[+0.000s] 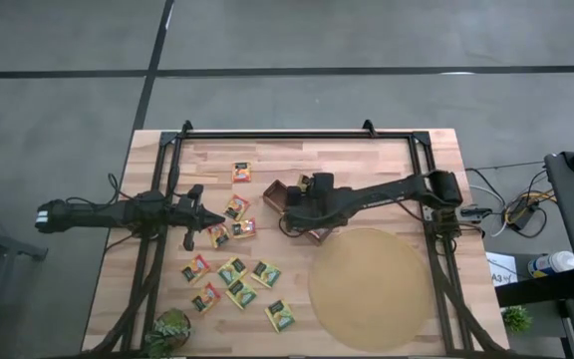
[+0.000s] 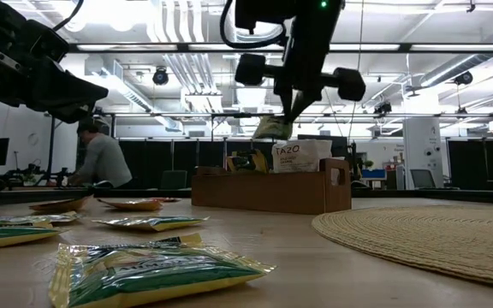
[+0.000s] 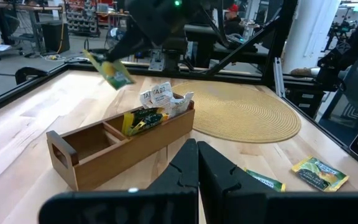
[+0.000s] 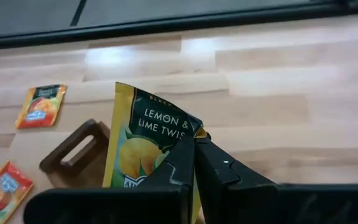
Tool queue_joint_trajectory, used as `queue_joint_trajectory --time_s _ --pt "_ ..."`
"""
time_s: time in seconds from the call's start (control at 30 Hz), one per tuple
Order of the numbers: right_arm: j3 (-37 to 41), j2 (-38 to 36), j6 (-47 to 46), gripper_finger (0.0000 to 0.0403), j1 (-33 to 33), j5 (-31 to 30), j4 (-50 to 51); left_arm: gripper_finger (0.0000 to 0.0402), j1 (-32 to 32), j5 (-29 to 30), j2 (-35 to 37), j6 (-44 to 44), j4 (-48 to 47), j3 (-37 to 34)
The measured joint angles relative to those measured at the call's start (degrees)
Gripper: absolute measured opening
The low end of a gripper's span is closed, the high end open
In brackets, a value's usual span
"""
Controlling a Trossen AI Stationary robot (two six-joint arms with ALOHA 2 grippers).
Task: Pick & Place Tea
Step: Put the yellow tea bag into the middle section of the wooden organizer
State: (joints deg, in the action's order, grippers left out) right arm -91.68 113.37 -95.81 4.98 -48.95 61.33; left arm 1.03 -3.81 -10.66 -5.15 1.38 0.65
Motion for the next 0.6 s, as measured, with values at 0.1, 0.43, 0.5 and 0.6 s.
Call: queue_joint_trajectory --time_s 0.1,0.43,0.5,0.6 --pt "-0.02 1.26 -0.04 0.0008 0.29 0.04 -1.61 0.0 -0.01 0.0 0.0 -0.02 -0.02 0.02" --pt "-0.06 3.6 -3.51 0.0008 0.28 1.14 -2.06 0.0 -0.01 0.0 0.0 -0.01 -0.04 0.02" --pt "-0.06 3.87 -4.7 0.0008 0.28 1.67 -2.05 0.0 0.01 0.0 0.0 0.0 -0.04 0.0" --pt "-0.06 4.8 -5.16 0.0008 0.28 2.17 -1.97 0.0 -0.01 0.0 0.0 -0.02 -0.04 0.01"
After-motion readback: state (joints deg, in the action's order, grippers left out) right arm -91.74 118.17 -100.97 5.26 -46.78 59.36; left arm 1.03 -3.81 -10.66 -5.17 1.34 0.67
